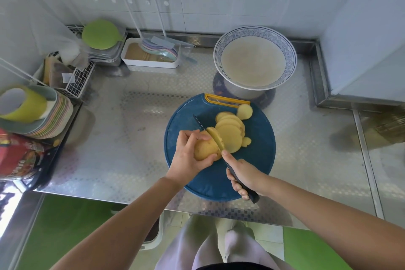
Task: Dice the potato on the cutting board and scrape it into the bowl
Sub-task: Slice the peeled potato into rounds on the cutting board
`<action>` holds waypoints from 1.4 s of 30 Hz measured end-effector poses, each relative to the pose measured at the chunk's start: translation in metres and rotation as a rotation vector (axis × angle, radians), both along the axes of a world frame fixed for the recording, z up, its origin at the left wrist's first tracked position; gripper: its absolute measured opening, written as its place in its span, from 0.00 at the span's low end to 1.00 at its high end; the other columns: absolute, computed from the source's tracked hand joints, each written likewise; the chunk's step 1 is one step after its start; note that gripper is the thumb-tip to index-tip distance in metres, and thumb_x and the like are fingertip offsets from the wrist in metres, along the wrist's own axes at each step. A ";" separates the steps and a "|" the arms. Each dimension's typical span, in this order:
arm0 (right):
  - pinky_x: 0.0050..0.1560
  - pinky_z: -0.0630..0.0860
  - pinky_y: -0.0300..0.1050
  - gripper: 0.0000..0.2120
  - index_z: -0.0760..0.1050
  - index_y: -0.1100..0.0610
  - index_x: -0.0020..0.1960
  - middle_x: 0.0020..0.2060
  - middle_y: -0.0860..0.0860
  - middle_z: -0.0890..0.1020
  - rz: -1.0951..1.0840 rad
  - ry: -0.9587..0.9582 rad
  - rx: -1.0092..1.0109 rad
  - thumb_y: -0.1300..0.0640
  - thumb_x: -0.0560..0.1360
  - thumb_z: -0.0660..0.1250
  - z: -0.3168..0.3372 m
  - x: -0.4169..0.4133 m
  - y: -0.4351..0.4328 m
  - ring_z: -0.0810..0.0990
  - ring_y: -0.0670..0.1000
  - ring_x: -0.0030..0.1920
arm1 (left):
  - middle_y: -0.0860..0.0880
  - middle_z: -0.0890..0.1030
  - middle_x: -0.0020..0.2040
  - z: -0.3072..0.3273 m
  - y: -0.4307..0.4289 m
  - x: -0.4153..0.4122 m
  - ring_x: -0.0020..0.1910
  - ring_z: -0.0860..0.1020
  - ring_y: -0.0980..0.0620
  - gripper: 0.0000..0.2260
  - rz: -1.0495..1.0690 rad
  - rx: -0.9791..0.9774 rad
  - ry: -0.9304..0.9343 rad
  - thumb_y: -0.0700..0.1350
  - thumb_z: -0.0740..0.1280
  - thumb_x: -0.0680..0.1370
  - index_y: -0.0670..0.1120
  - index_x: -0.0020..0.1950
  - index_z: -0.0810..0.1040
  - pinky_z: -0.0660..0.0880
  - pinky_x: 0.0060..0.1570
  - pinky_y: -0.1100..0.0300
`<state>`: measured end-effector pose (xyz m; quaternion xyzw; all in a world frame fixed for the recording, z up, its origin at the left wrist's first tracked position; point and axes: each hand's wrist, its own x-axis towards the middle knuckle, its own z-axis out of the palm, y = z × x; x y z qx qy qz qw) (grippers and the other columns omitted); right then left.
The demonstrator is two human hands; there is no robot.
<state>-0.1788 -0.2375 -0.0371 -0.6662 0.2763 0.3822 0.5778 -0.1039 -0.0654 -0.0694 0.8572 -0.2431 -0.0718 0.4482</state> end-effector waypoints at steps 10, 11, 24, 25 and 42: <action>0.22 0.66 0.40 0.33 0.62 0.57 0.32 0.21 0.52 0.67 0.001 -0.034 -0.069 0.28 0.76 0.49 -0.005 0.000 0.004 0.64 0.50 0.18 | 0.55 0.66 0.57 0.005 0.005 0.009 0.58 0.64 0.71 0.20 0.011 -0.053 0.088 0.62 0.69 0.67 0.64 0.56 0.68 0.64 0.55 0.78; 0.22 0.66 0.40 0.33 0.62 0.57 0.33 0.21 0.52 0.67 0.002 -0.035 -0.075 0.28 0.76 0.49 -0.005 0.001 0.005 0.64 0.50 0.18 | 0.53 0.66 0.57 0.005 0.005 0.008 0.59 0.64 0.71 0.20 0.015 -0.061 0.077 0.62 0.69 0.67 0.64 0.56 0.68 0.64 0.56 0.78; 0.24 0.63 0.40 0.32 0.63 0.55 0.32 0.23 0.52 0.64 -0.081 -0.003 0.112 0.25 0.69 0.56 0.012 -0.003 -0.020 0.61 0.49 0.21 | 0.49 0.63 0.62 -0.003 0.009 -0.010 0.66 0.61 0.64 0.23 0.049 -0.039 -0.096 0.57 0.70 0.69 0.57 0.62 0.70 0.62 0.64 0.73; 0.24 0.63 0.40 0.32 0.63 0.56 0.32 0.23 0.52 0.64 -0.084 -0.030 0.117 0.25 0.69 0.56 0.016 -0.006 -0.022 0.61 0.49 0.21 | 0.49 0.63 0.63 -0.004 0.009 -0.012 0.66 0.63 0.59 0.22 0.025 -0.017 -0.126 0.58 0.69 0.70 0.56 0.62 0.70 0.64 0.65 0.68; 0.25 0.63 0.42 0.32 0.63 0.60 0.34 0.22 0.52 0.63 0.018 -0.246 -0.108 0.31 0.76 0.52 0.056 -0.041 -0.015 0.60 0.49 0.19 | 0.45 0.63 0.67 -0.001 0.008 -0.017 0.66 0.60 0.67 0.17 0.049 0.043 -0.166 0.59 0.60 0.78 0.55 0.65 0.68 0.60 0.64 0.74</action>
